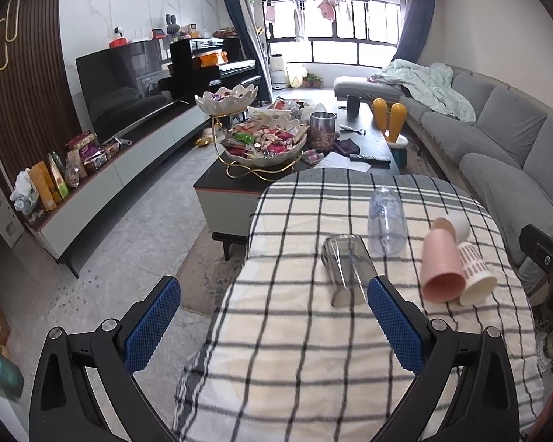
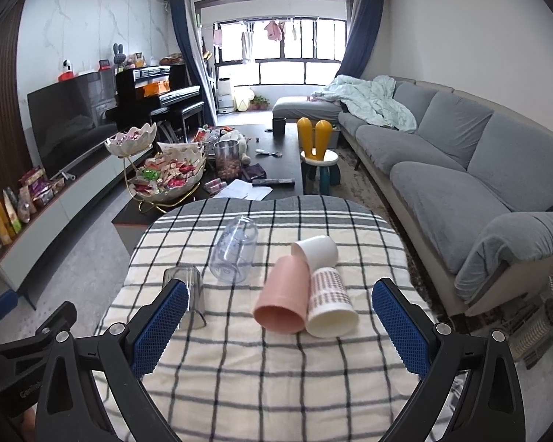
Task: Flip cup upside down
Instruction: 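Move the right gripper to the upright clear cat-print jar and grasp it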
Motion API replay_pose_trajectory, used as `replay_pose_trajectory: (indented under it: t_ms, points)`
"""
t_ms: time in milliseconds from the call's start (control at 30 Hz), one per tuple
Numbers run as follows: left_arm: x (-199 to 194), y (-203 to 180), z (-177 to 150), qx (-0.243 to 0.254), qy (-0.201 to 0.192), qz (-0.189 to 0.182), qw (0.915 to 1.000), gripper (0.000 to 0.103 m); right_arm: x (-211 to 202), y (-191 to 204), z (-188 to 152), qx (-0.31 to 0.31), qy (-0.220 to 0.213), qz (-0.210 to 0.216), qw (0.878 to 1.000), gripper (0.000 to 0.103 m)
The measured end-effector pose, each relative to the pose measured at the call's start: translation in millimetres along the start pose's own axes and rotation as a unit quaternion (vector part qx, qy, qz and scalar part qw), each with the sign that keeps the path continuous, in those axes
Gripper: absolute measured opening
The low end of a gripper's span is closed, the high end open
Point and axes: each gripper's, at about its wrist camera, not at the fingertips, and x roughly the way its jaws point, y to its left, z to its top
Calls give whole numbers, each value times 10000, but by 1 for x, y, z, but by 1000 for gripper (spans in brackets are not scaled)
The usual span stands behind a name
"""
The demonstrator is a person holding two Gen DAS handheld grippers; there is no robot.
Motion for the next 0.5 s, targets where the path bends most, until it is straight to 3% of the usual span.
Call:
replay_pose_trajectory:
  t_ms: [500]
  points:
    - [102,-2,43,299,273,-351,9986,103,117,31,37,164,871,-55,9961,101]
